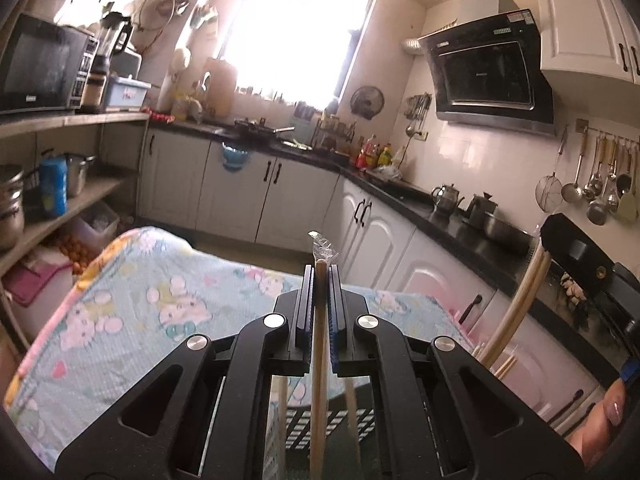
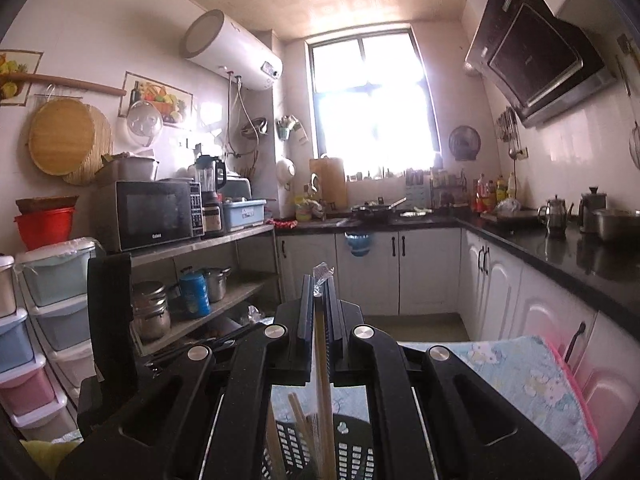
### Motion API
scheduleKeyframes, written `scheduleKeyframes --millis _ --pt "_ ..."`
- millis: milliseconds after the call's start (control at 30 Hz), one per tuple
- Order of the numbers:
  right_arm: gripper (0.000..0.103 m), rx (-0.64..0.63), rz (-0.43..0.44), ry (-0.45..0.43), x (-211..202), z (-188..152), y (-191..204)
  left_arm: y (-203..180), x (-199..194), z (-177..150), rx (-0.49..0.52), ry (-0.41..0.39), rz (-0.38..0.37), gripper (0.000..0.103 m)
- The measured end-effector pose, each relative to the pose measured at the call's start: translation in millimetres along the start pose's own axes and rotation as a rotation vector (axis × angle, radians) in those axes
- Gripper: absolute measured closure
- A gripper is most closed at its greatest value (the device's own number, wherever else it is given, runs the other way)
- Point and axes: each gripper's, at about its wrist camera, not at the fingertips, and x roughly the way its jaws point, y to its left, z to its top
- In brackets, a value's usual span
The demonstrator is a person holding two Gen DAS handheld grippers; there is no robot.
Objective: Organize utensils
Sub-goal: 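Lower both chopsticks into the caddy and open both grippers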
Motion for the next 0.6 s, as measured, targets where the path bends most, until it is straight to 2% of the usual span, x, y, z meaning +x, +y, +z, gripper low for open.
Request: scheduleKeyframes --millis 600 --pt "0.098 0.052 -0.026 0.04 15 -47 -9 12 -4 -28 0.002 0.101 -0.008 0.101"
